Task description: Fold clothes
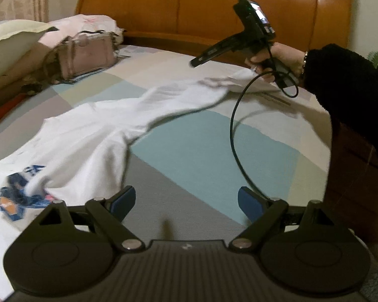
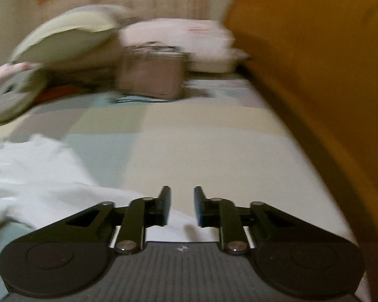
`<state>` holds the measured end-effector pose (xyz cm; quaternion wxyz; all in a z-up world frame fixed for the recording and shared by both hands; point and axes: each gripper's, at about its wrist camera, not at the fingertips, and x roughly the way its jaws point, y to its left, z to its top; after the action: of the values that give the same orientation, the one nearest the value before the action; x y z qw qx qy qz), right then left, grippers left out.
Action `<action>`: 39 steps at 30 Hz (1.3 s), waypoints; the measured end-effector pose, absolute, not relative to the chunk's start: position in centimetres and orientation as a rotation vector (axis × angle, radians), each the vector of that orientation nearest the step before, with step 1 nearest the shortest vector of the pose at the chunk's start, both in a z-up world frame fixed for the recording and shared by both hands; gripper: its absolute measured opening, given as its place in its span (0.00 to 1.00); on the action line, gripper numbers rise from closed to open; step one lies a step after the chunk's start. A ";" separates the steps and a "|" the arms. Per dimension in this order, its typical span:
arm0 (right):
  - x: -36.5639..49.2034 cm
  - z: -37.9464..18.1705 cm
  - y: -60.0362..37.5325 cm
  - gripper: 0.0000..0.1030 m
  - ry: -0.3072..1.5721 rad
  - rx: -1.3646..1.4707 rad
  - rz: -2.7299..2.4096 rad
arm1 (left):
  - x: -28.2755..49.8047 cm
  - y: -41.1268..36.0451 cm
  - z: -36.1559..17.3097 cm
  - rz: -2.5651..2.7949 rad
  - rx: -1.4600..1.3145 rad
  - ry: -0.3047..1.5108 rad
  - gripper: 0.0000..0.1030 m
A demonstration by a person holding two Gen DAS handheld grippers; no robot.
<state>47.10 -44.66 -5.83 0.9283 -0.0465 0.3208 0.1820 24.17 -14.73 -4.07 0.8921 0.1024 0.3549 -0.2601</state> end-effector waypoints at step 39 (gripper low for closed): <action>38.0 -8.7 -43.5 0.48 0.799 -0.054 0.286 | 25.0 -9.0 -3.2 -0.472 0.107 0.671 0.86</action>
<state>37.98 -43.45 -8.68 0.9110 -0.0261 0.3874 0.1388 24.97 -8.96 -3.22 0.9157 0.0520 0.3259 -0.2294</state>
